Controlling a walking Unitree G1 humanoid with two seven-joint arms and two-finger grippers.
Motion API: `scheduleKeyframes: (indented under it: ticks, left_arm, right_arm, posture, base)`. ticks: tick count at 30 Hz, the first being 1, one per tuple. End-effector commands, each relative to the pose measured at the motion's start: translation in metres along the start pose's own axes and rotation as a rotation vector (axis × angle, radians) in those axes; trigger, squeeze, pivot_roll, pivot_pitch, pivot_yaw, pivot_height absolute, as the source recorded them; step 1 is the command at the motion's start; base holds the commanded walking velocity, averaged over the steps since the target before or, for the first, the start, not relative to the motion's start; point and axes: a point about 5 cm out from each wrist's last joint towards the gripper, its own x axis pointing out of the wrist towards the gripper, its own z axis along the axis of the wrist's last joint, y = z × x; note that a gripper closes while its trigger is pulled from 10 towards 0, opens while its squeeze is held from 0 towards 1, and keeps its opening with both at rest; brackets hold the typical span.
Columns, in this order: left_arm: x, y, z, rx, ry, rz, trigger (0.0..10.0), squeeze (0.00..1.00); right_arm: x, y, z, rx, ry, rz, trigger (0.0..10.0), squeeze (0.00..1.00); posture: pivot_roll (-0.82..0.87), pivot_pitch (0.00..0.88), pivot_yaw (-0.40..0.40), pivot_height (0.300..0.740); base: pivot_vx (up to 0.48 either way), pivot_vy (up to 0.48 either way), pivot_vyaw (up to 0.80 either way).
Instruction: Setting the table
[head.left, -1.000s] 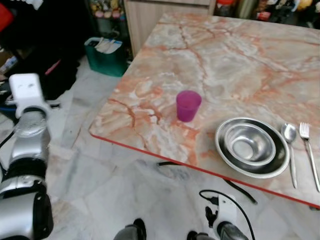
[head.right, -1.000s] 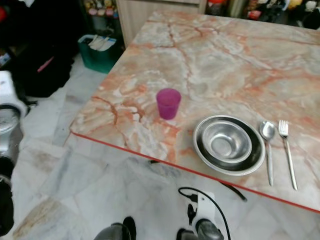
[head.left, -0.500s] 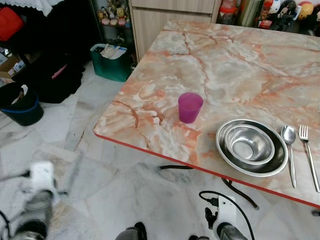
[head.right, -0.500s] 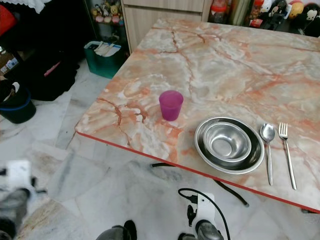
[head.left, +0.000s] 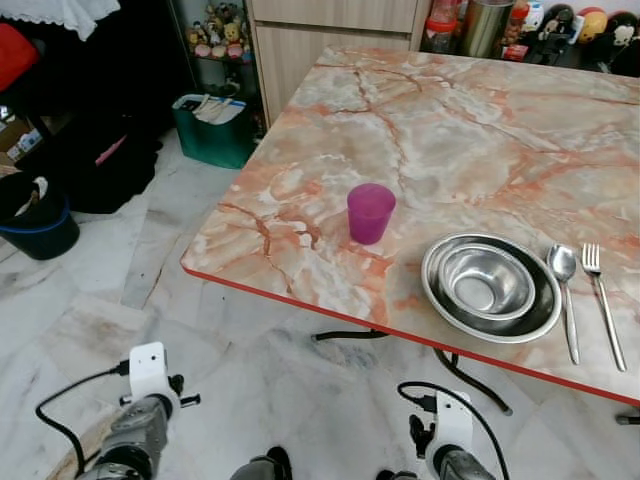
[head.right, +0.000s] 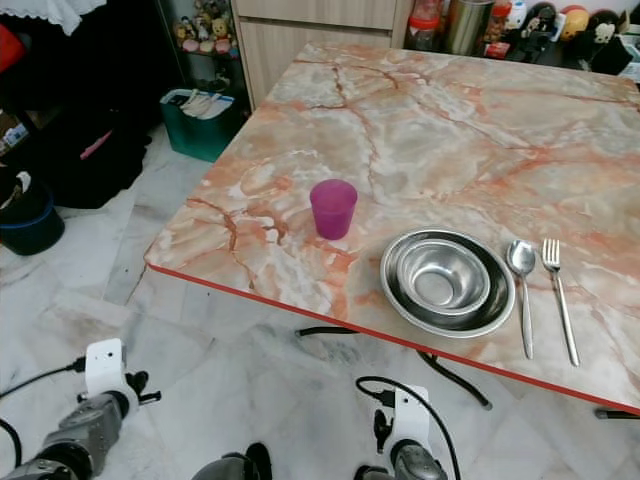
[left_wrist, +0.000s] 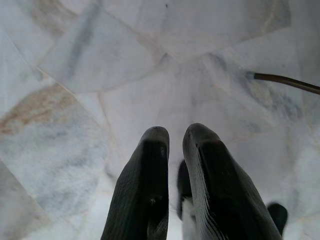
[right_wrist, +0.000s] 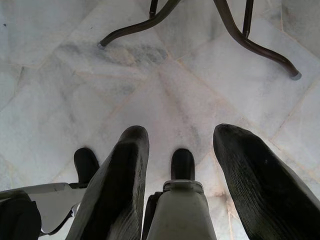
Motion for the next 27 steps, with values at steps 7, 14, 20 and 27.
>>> scheduleKeyframes:
  ticks: [7,14,20,27]
  left_arm:
    - [-0.003,-0.001,-0.021,0.0,0.051,0.013,10.0,0.0]
    - [-0.004,-0.001,-0.026,0.043,0.066,0.033,10.0,0.0]
    - [-0.004,-0.004,-0.026,0.037,0.06,0.026,10.0,0.0]
    - [-0.004,-0.007,-0.027,0.062,0.066,0.014,10.0,0.0]
  right_arm:
    - [0.0,0.0,-0.003,0.013,0.018,0.002,10.0,0.0]
    - [0.0,0.0,-0.003,0.013,0.019,0.007,10.0,0.0]
    - [0.0,0.0,-0.003,0.011,0.018,0.011,10.0,0.0]
    - [0.0,-0.001,-0.003,0.008,0.017,0.011,10.0,0.0]
  posture:
    - [-0.01,0.17,0.032,0.74]
    - [0.0,0.175,0.031,0.74]
    - [-0.01,0.175,0.025,0.74]
    - [-0.01,0.169,0.025,0.74]
  base:
    - [0.0,0.0,0.0]
    - [0.0,0.0,0.0]
    - [0.0,0.0,0.0]
    - [0.0,0.0,0.0]
